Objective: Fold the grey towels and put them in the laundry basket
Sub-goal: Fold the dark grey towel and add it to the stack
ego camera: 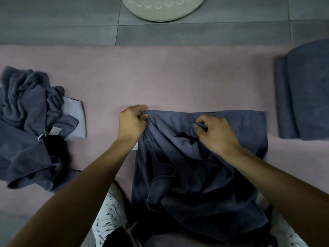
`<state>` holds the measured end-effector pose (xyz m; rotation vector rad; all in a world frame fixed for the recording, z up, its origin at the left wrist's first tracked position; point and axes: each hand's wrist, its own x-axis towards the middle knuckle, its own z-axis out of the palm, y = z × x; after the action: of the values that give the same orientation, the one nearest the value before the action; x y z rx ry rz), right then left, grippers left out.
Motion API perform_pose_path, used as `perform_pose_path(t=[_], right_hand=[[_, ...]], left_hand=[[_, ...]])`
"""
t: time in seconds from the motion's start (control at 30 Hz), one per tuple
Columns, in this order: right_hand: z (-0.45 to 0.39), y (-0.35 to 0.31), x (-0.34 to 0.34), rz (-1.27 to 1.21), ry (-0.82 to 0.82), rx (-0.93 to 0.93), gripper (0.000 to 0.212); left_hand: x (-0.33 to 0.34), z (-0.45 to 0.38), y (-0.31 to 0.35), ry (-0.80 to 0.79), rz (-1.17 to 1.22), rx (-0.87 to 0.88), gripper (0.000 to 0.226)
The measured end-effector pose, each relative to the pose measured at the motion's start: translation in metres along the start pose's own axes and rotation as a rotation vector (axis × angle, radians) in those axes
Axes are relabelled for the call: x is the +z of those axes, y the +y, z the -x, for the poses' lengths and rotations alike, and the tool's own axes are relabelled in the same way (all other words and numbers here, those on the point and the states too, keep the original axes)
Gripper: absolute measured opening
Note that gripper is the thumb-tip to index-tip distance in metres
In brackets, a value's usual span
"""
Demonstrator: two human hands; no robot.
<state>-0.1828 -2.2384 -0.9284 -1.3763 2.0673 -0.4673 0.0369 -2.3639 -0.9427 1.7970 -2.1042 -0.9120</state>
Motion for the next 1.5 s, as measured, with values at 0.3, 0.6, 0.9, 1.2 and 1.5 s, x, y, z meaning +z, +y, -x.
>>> perform_pose_path(t=[0.3, 0.6, 0.9, 1.2, 1.5], right_hand=[[-0.002, 0.001, -0.005, -0.039, 0.074, -0.018, 0.019], [0.024, 0.058, -0.062, -0.105, 0.292, 0.251, 0.01], [0.017, 0.092, -0.085, -0.133, 0.384, 0.303, 0.017], [0.009, 0.111, -0.071, 0.041, 0.385, 0.427, 0.022], [-0.001, 0.105, -0.074, 0.065, 0.345, 0.554, 0.023]], left_hand=[[-0.014, -0.004, 0.013, -0.12, -0.209, 0.09, 0.008], [0.032, 0.025, 0.103, -0.291, 0.029, 0.329, 0.017], [0.092, 0.037, 0.137, -0.337, 0.073, 0.33, 0.013], [0.104, 0.037, 0.127, -0.268, 0.195, 0.285, 0.015], [0.107, 0.037, 0.121, -0.25, 0.246, 0.233, 0.012]])
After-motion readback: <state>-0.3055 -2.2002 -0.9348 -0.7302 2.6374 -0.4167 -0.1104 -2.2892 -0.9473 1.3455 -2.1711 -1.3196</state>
